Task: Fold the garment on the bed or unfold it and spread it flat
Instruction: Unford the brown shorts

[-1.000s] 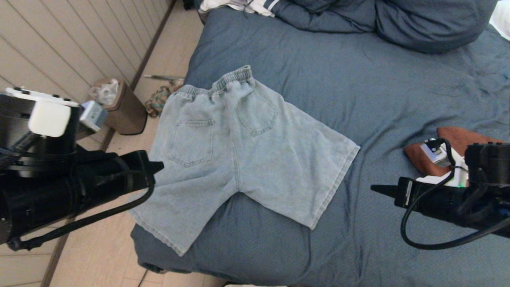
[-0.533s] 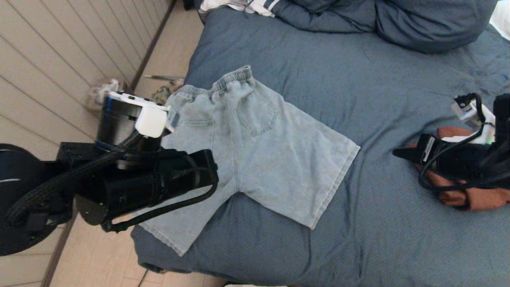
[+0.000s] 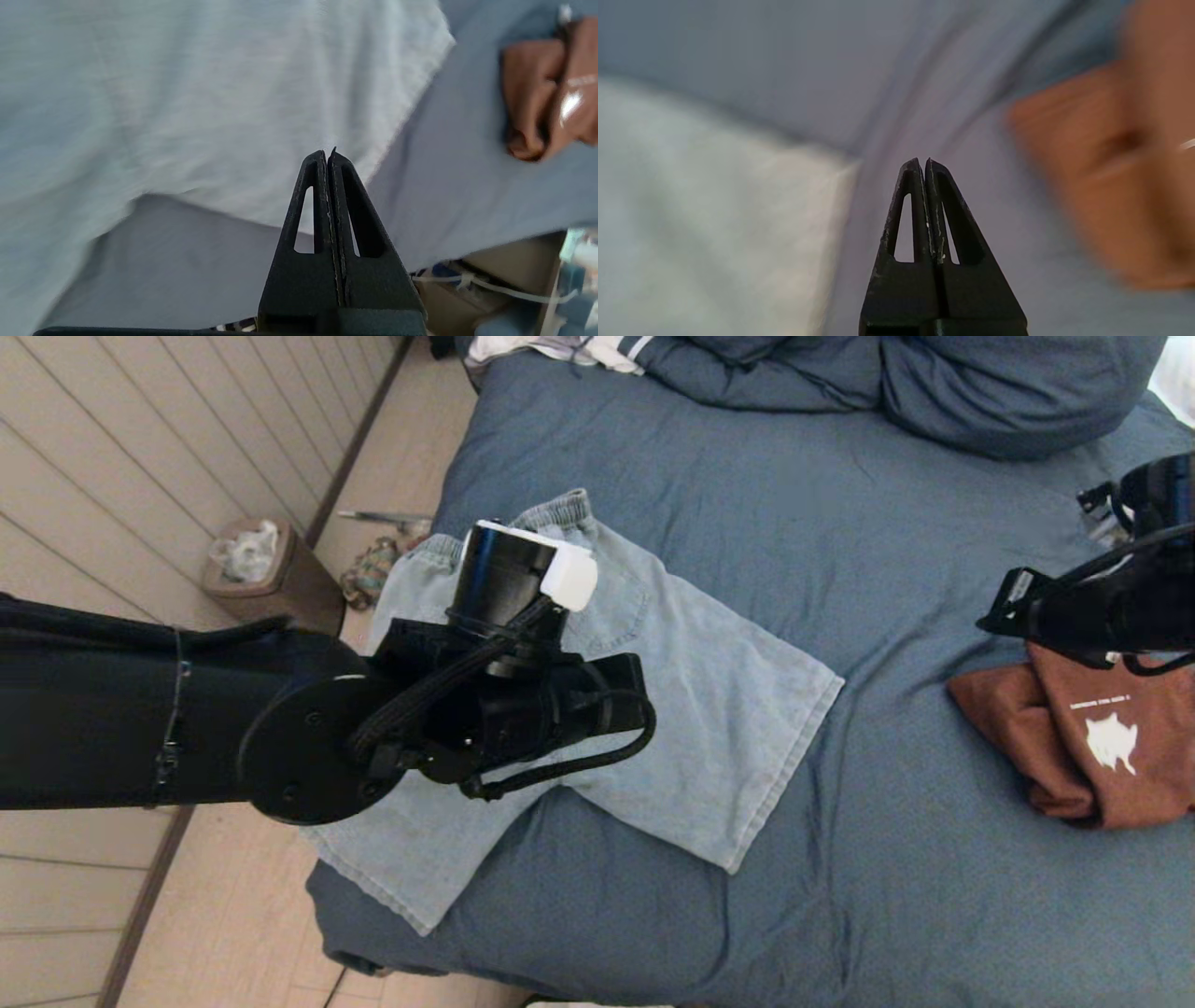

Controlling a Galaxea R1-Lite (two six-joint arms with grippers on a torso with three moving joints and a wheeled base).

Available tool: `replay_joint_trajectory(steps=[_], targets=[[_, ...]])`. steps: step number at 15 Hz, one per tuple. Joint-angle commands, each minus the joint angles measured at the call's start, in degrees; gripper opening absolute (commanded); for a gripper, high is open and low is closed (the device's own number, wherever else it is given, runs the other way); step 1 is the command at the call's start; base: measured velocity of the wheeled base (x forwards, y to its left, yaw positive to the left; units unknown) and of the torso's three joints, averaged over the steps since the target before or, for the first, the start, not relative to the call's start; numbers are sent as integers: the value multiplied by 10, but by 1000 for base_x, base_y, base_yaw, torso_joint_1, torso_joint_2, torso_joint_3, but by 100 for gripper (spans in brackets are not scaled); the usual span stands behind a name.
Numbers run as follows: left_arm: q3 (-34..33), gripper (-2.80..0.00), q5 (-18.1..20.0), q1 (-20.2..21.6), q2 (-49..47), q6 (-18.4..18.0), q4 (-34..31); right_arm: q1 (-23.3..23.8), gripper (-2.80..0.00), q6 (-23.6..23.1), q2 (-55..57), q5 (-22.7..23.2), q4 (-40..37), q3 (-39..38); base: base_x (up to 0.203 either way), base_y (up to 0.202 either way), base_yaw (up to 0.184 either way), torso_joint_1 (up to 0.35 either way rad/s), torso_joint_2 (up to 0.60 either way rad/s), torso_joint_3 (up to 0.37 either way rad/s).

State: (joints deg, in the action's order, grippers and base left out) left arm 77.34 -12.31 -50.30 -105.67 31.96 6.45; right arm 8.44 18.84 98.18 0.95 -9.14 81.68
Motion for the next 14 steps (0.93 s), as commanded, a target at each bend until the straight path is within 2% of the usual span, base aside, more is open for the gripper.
replay_joint_trajectory(steps=[1, 2, 6, 9, 12, 14], targets=[[38, -280, -1, -24, -39, -4, -15, 9, -280, -59, 78, -73, -16, 76, 0, 0, 0, 0, 0, 0], [32, -280, -1, -26, -39, -4, -16, 9, 0, -91, 90, -87, -23, 101, 0, 0, 0, 0, 0, 0], [18, -280, -1, -33, -55, -3, -15, 12, 0, -200, 132, -109, -69, 145, 0, 0, 0, 0, 0, 0], [19, -280, -2, -40, -70, -4, -16, 34, 0, -288, 138, -174, -70, 122, 0, 0, 0, 0, 0, 0], [13, -280, -3, -47, -77, -3, -15, 37, 0, -300, 167, -244, -20, 122, 0, 0, 0, 0, 0, 0], [13, -280, -16, -48, -78, -5, -14, 44, 0, -313, 175, -254, -13, 119, 0, 0, 0, 0, 0, 0]])
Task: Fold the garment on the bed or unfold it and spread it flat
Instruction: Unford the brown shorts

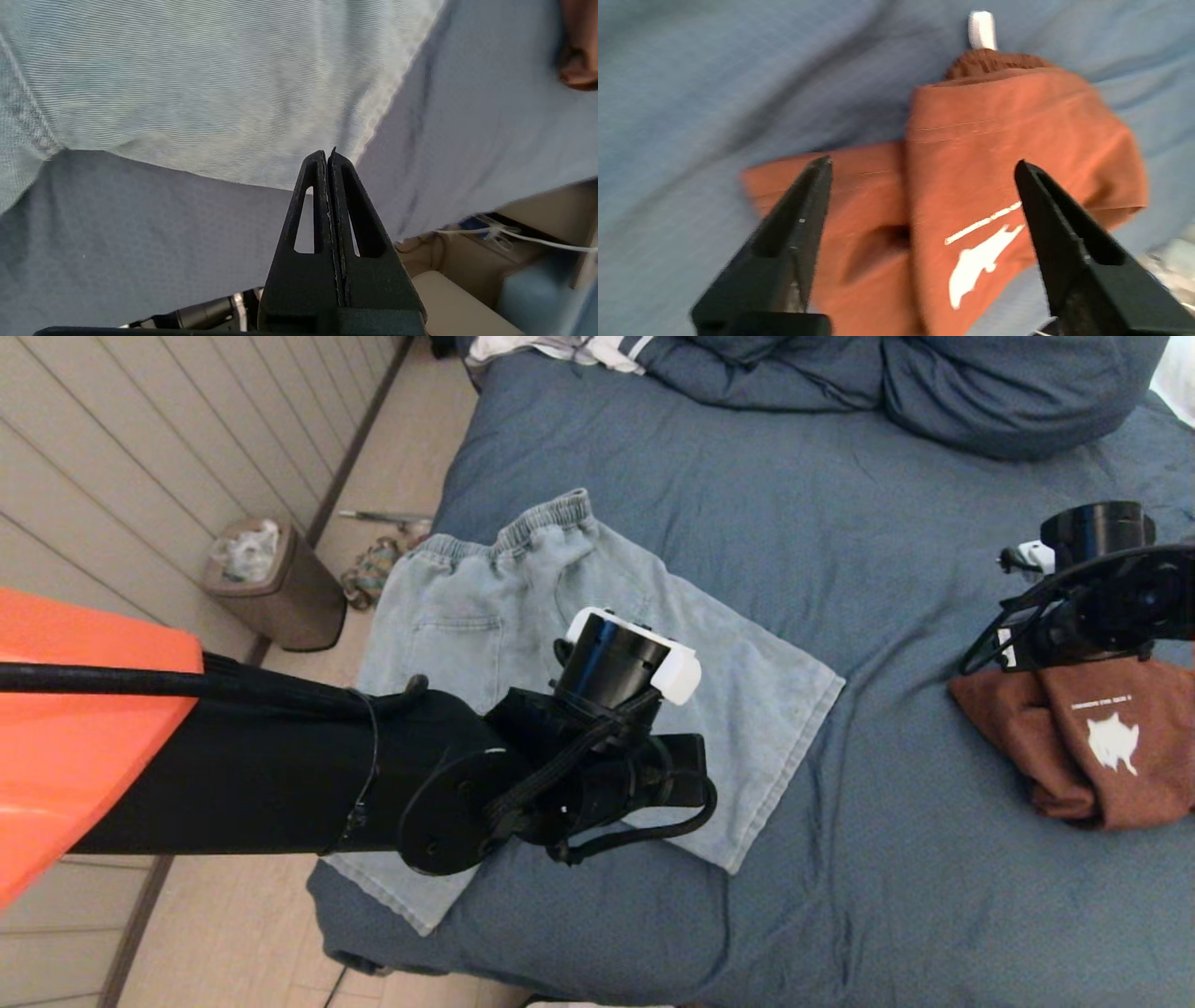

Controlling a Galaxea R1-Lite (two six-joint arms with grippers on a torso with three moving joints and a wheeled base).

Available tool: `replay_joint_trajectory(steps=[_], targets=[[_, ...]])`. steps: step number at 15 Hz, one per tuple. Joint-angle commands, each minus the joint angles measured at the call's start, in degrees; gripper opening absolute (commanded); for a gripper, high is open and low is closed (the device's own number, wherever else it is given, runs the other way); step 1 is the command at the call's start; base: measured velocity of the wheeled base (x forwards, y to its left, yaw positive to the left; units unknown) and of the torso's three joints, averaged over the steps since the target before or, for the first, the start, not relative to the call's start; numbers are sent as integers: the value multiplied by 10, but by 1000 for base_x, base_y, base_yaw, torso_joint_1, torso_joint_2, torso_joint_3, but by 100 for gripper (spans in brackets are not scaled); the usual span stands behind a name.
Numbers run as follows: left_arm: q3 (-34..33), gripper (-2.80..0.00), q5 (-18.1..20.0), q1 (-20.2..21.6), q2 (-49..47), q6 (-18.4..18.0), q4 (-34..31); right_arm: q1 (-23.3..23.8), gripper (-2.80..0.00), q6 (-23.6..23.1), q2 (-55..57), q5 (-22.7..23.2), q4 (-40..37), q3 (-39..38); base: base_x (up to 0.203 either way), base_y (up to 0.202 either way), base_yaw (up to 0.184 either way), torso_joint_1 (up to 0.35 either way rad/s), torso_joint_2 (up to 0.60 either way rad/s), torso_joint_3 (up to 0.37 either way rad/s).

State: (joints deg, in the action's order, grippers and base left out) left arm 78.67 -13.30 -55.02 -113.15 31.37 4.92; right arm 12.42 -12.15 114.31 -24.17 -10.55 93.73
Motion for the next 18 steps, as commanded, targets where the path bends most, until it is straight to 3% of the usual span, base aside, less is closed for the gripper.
replay_joint_trajectory(steps=[1, 6, 7, 8, 13, 18], targets=[[1, -280, -19, -2, -9, 1, 3, 5, 0, -4, 28, -3, 2, 3, 0, 0, 0, 0, 0, 0], [-2, -280, -25, -4, -12, -2, 3, 22, 0, -9, 105, -5, 20, 38, 0, 0, 0, 0, 0, 0], [-2, -280, -24, -5, -11, -2, 3, 27, -68, -9, 115, -5, 21, 47, 0, 0, 0, 0, 0, 0], [-2, -280, -24, -5, -10, -2, 1, 37, -280, -11, 120, -8, 21, 50, 0, 0, 0, 0, 0, 0], [-3, -280, -23, -6, -7, -1, -1, 37, -280, -9, 104, -14, 22, 52, 0, 0, 0, 0, 0, 0], [-4, -280, -24, -5, -2, -1, -1, 13, -280, 15, 11, 15, 21, 18, 0, 0, 0, 0, 0, 0]])
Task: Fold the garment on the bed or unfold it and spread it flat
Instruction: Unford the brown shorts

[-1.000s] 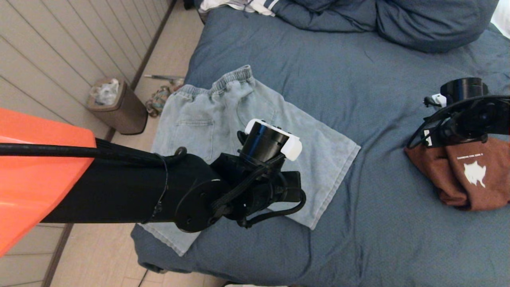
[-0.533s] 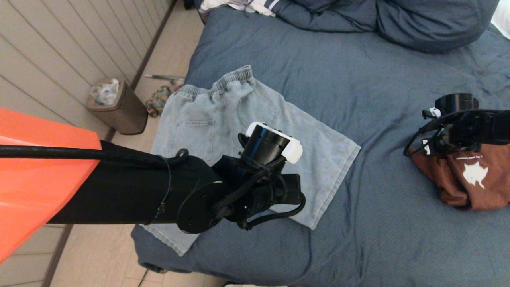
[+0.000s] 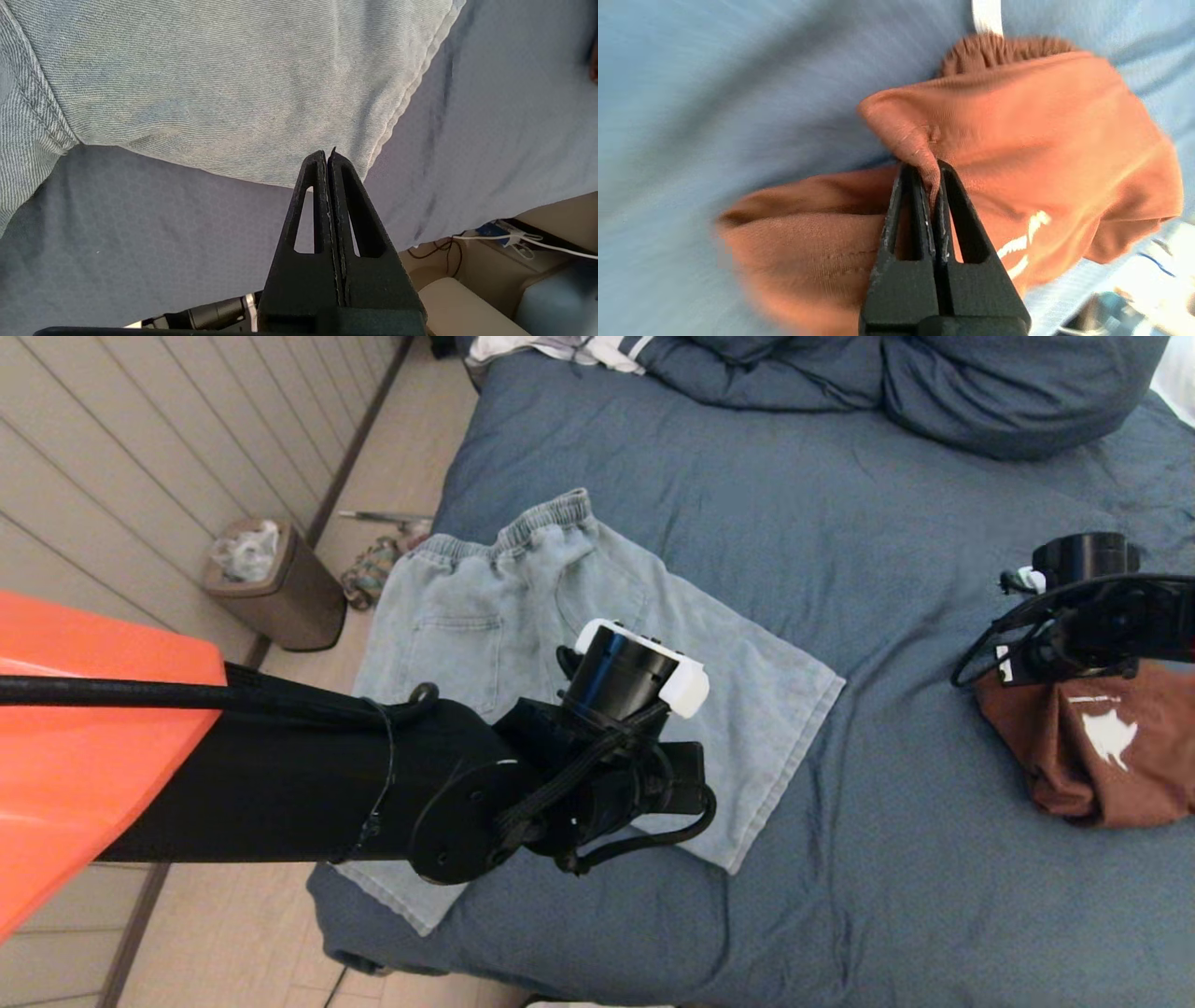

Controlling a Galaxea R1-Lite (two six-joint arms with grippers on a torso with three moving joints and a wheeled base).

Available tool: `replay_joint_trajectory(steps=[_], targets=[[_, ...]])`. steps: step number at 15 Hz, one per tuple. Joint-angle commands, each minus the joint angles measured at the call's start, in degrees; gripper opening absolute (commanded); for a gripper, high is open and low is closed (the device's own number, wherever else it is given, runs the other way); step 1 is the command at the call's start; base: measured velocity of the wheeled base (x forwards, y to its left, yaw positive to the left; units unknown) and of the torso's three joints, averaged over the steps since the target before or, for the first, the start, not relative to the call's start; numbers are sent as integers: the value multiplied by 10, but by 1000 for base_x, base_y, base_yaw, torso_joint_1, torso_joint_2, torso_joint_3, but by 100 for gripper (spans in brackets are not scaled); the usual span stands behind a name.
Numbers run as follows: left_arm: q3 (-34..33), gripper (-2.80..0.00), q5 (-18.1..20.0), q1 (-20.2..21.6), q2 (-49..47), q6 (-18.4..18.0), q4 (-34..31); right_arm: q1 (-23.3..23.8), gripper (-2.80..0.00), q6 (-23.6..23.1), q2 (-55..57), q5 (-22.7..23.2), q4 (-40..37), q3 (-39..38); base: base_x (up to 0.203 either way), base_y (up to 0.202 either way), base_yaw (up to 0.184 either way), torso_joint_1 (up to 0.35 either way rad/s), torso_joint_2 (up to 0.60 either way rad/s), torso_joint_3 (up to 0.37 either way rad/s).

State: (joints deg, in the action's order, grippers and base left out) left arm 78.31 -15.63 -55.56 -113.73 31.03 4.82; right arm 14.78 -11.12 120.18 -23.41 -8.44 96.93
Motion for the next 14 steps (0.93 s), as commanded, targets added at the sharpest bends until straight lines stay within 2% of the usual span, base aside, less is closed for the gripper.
replay_joint_trajectory(steps=[1, 4, 10, 14], targets=[[0, -280, -1, 0, 3, 3, 0, -18, -280, 11, -72, 19, 0, -25, 0, 0, 0, 0, 0, 0], [0, -280, -1, 0, 5, 4, 0, -54, -280, 33, -157, 62, 0, -62, 0, 0, 0, 0, 0, 0], [-1, -280, -1, 0, 18, 4, 1, -183, -280, 118, -346, 163, -1, -120, 0, 0, 0, 0, 0, 0], [-1, -280, -1, 0, 18, 4, 1, -220, -280, 188, -454, 210, -1, -113, 0, 0, 0, 0, 0, 0]])
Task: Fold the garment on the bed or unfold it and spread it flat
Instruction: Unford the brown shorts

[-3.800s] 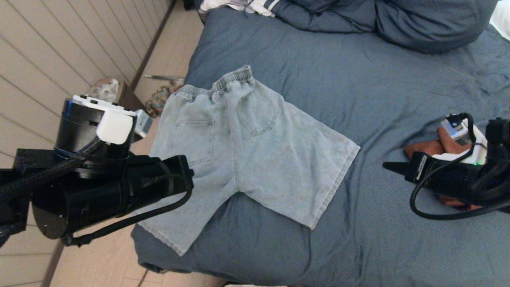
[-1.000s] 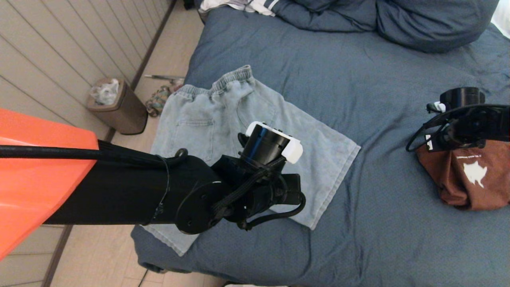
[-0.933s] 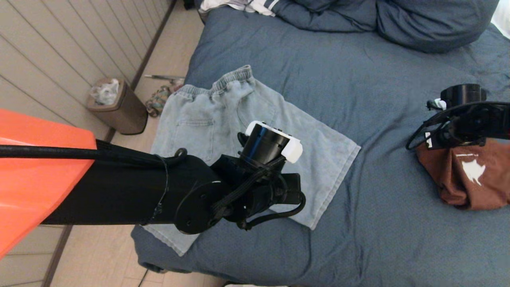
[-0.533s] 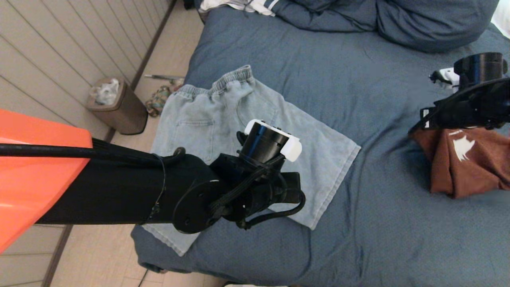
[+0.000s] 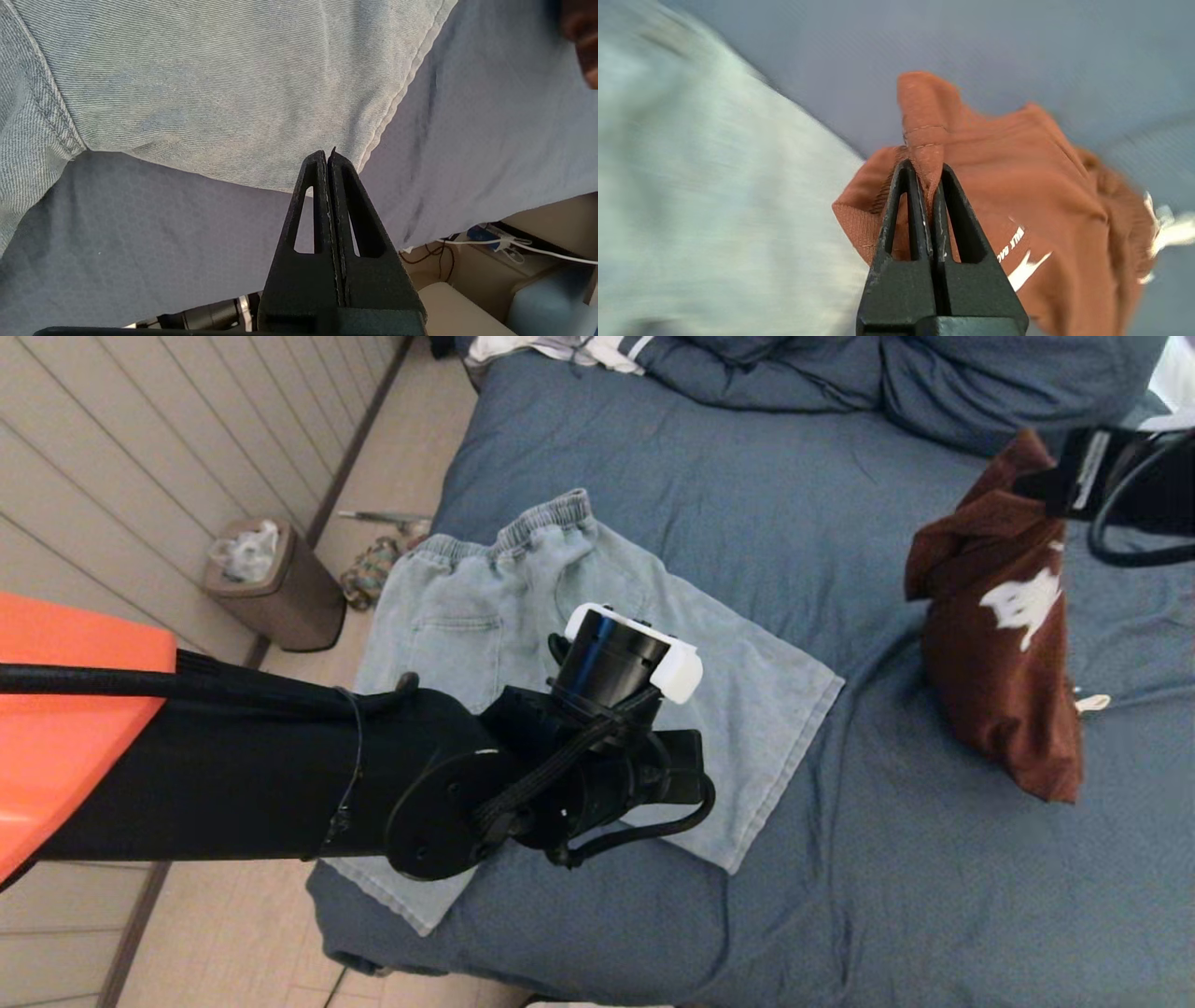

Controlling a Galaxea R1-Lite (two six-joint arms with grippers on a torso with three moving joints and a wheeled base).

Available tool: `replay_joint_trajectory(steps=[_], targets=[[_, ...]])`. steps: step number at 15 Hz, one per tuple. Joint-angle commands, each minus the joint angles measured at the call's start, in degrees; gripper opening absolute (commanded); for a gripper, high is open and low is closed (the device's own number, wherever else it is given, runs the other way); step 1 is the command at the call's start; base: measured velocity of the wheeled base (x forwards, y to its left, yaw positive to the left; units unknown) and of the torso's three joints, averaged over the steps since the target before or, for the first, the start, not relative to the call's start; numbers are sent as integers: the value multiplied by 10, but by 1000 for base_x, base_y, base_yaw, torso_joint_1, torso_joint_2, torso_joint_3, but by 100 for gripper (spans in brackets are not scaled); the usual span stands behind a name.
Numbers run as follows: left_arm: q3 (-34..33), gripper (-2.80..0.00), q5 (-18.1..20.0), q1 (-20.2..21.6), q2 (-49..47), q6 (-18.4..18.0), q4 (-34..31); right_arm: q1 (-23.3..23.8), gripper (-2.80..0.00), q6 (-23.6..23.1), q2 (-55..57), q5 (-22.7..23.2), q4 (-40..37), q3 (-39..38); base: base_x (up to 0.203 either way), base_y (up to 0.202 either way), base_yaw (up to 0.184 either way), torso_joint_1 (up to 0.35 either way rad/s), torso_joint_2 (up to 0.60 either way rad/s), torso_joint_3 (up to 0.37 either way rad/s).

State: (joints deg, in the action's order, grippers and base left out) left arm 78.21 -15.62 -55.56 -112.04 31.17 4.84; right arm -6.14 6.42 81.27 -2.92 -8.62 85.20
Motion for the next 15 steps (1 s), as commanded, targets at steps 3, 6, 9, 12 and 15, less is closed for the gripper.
replay_joint_trajectory(steps=[3, 6, 9, 12, 15], targets=[[0, -280, -1, 0, 2, 3, 2, -13, -280, 55, -82, 8, 0, 25, 0, 0, 0, 0, 0, 0], [-1, -280, -1, 0, 1, 3, 3, -13, -280, 48, -73, 9, -8, 7, 0, 0, 0, 0, 0, 0], [-1, -280, -1, 0, 2, 3, 3, -22, 0, 20, -57, 4, -6, -19, 0, 0, 0, 0, 0, 0], [-1, -280, -1, 0, 2, 3, 3, -30, 0, 7, -64, 20, -10, -25, 0, 0, 0, 0, 0, 0], [-1, -280, -2, 0, 2, 3, 3, -28, 0, 8, -54, 30, -10, -11, 0, 0, 0, 0, 0, 0]])
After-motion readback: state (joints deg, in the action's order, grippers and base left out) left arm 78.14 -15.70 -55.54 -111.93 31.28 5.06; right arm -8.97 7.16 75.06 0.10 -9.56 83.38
